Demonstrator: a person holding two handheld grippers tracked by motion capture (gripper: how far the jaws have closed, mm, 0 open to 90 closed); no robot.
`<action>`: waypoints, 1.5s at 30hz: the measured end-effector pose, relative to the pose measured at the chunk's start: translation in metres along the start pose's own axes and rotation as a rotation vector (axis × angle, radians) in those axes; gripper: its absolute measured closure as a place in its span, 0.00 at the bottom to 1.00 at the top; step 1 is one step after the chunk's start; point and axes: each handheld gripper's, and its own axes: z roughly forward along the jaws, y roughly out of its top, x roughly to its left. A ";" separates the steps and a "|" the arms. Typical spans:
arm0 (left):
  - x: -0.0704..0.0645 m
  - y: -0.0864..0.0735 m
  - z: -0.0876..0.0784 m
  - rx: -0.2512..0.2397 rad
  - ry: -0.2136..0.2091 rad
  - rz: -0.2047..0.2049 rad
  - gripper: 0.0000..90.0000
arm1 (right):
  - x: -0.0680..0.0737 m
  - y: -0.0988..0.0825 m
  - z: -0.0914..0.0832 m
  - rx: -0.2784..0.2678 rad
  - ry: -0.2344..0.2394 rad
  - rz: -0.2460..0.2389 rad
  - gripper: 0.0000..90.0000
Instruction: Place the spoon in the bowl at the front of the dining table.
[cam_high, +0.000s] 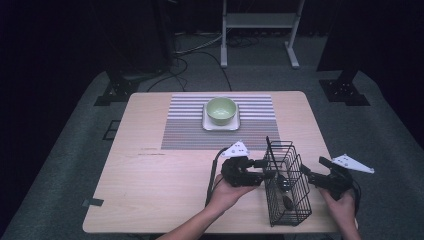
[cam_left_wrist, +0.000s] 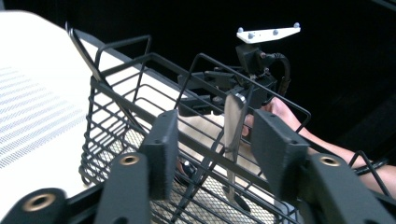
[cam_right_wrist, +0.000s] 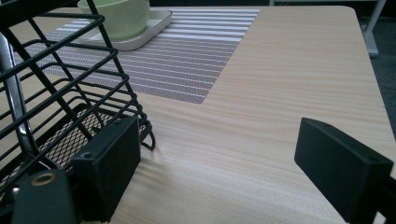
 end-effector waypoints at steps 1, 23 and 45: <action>-0.001 0.000 0.000 -0.005 0.002 0.003 0.62 | 0.000 0.000 0.000 0.000 0.000 -0.001 0.15; -0.004 0.004 -0.003 -0.065 -0.075 -0.038 0.99 | 0.001 0.000 0.000 -0.001 0.001 -0.005 0.15; -0.012 0.022 -0.021 -0.138 -0.135 -0.080 0.99 | 0.000 0.001 -0.001 -0.005 0.000 -0.003 0.15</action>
